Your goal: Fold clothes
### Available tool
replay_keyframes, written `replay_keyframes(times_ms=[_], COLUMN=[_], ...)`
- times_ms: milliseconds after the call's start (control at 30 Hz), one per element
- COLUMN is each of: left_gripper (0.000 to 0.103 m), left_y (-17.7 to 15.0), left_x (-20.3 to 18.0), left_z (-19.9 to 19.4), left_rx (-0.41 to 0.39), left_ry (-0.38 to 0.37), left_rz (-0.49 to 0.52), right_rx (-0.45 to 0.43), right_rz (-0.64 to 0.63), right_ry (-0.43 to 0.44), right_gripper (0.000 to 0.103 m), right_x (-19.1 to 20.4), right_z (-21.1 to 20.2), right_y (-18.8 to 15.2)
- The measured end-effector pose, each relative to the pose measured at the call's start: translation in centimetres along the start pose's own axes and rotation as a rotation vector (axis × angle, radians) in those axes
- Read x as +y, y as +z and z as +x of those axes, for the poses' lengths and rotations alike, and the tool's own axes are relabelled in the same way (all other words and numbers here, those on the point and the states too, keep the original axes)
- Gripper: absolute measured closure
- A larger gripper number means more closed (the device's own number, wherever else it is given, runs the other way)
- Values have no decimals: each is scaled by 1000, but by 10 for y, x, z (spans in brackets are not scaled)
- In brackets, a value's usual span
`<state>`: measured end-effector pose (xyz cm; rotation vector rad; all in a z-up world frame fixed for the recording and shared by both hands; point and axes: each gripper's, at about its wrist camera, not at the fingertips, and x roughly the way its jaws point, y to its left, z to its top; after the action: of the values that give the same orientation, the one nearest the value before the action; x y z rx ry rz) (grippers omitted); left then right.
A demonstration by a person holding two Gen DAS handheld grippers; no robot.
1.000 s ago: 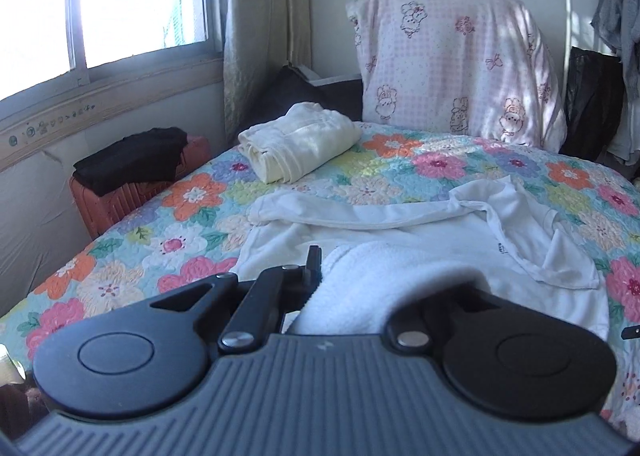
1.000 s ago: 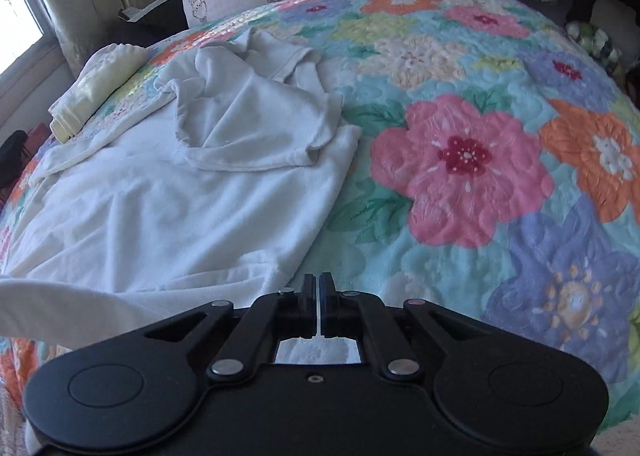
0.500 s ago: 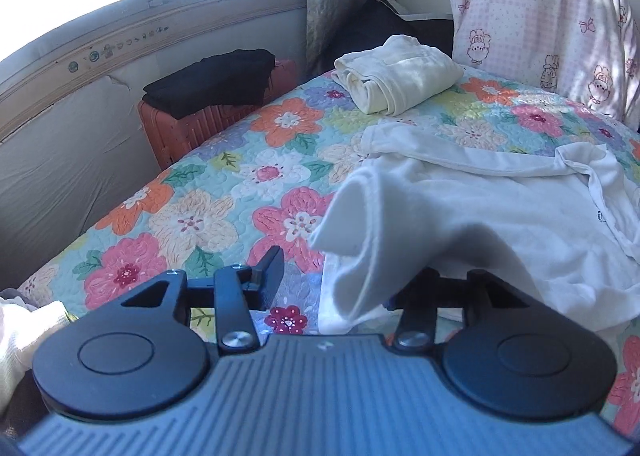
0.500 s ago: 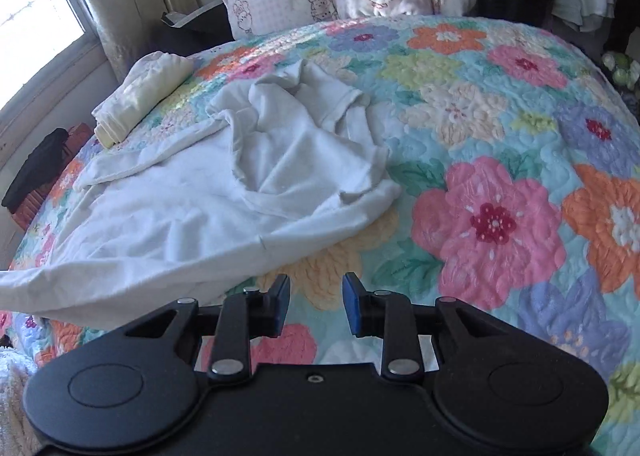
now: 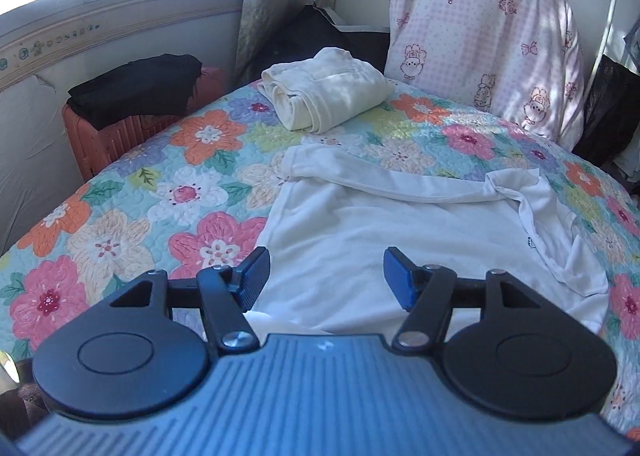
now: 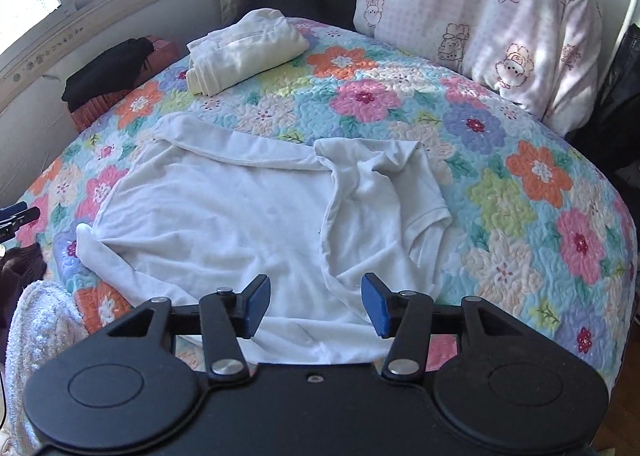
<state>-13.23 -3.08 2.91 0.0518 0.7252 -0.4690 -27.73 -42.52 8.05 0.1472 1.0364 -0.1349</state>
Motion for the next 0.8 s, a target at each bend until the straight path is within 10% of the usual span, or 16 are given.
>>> replay_keyframes(times_ms=[400,800], left_gripper=[43,41], left_y=[52,66], left_x=[-23,28], left_z=[127,273], left_rx=[37,163], left_ry=[-23,-70], left_rz=[26,-345], right_rx=[111,58], right_rz=[145,-5], right_ry=[24,-29], right_gripper=[46,46], right_x=[-10,-7], right_z=[164,286], right_y=[34,57])
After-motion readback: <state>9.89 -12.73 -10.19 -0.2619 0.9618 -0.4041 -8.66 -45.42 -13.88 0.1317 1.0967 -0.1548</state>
